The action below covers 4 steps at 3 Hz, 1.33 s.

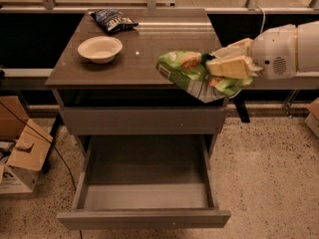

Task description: Place green rice chip bag into middle drawer

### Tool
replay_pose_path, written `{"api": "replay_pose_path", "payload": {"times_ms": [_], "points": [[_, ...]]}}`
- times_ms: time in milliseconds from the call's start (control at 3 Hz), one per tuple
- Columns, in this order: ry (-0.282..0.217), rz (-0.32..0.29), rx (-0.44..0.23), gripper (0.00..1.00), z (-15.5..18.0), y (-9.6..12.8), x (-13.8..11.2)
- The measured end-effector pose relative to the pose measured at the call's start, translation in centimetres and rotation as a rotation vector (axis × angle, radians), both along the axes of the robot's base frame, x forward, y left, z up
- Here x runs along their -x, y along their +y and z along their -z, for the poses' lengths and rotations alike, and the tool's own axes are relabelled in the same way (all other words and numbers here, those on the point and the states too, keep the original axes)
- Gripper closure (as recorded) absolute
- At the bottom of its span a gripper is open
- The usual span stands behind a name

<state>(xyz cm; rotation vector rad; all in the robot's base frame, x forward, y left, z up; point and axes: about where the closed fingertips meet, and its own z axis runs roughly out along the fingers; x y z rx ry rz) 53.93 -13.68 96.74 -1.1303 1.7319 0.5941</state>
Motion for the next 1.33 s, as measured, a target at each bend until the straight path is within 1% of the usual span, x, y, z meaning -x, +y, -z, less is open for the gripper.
{"api": "replay_pose_path", "payload": {"times_ms": [333, 667, 1000, 1333], "points": [[0.093, -0.035, -0.037, 1.00, 3.9, 1.5, 2.4], [0.208, -0.034, -0.061, 1.00, 8.4, 3.4, 3.1], [0.314, -0.016, -0.088, 1.00, 12.6, 4.9, 3.1], [0.416, 0.009, -0.111, 1.00, 16.9, 6.5, 2.0]]}}
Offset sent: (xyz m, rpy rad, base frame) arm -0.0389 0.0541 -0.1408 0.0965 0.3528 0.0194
